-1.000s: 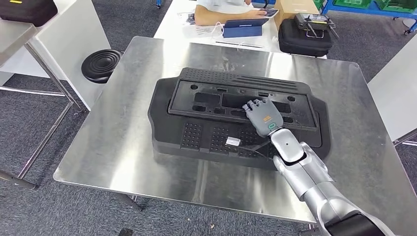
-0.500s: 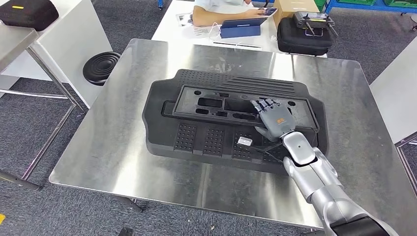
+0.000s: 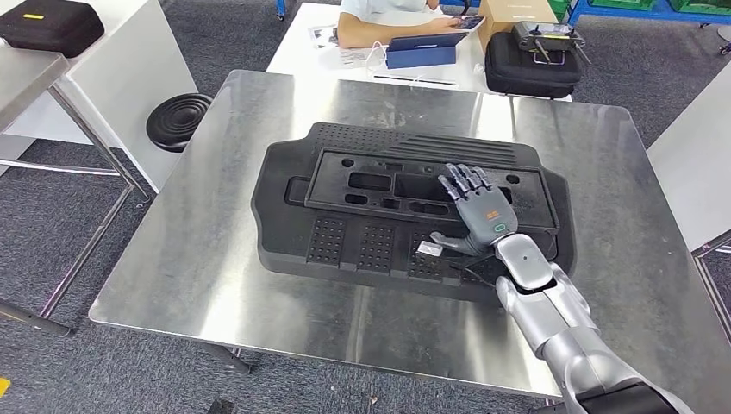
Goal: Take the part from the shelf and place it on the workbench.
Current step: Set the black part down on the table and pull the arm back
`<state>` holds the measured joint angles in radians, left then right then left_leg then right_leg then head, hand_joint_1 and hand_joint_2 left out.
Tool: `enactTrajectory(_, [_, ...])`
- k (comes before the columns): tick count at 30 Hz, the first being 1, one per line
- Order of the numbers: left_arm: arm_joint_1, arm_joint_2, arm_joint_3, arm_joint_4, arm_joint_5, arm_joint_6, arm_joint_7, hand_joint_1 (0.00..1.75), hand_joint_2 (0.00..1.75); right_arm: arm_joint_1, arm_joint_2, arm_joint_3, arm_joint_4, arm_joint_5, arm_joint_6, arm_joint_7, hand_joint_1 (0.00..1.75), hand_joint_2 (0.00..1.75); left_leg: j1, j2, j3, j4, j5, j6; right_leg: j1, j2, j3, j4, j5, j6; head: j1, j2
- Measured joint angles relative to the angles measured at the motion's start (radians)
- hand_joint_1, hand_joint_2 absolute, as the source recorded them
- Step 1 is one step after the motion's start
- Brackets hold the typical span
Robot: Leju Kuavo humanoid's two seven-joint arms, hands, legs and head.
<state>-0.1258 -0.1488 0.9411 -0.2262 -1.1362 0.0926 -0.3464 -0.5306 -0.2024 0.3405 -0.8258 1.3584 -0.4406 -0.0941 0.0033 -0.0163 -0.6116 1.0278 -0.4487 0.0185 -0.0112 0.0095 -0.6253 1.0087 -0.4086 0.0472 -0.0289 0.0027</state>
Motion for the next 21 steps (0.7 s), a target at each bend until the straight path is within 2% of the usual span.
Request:
enactTrajectory(5, [0.0,0.0,0.0,0.0,0.005,0.002,0.002,0.0,0.0,0.025,0.022,-0.001,-0.027,-0.132,0.11,-0.069,0.0,0.0,-0.002,0.0,0.0,0.0,0.0,0.0,-0.001,0.0,0.0,0.0,0.0,0.0,0.0,0.0])
enactTrajectory(9, [0.0,0.0,0.0,0.0,0.005,0.002,0.005,0.0,0.0,0.042,0.037,0.023,-0.077,-0.159,0.182,-0.086,0.0,0.0,-0.002,0.0,0.0,0.0,0.0,0.0,-0.001,0.0,0.0,-0.001,0.0,0.0,0.0,0.0])
enactTrajectory(21, [0.0,-0.001,-0.003,0.0,0.005,0.002,0.007,0.0,0.0,0.087,0.063,0.148,-0.14,-0.143,0.179,-0.09,0.0,0.0,-0.001,0.001,0.001,0.0,0.0,0.0,-0.001,0.002,0.0,0.0,0.0,0.0,0.0,0.0])
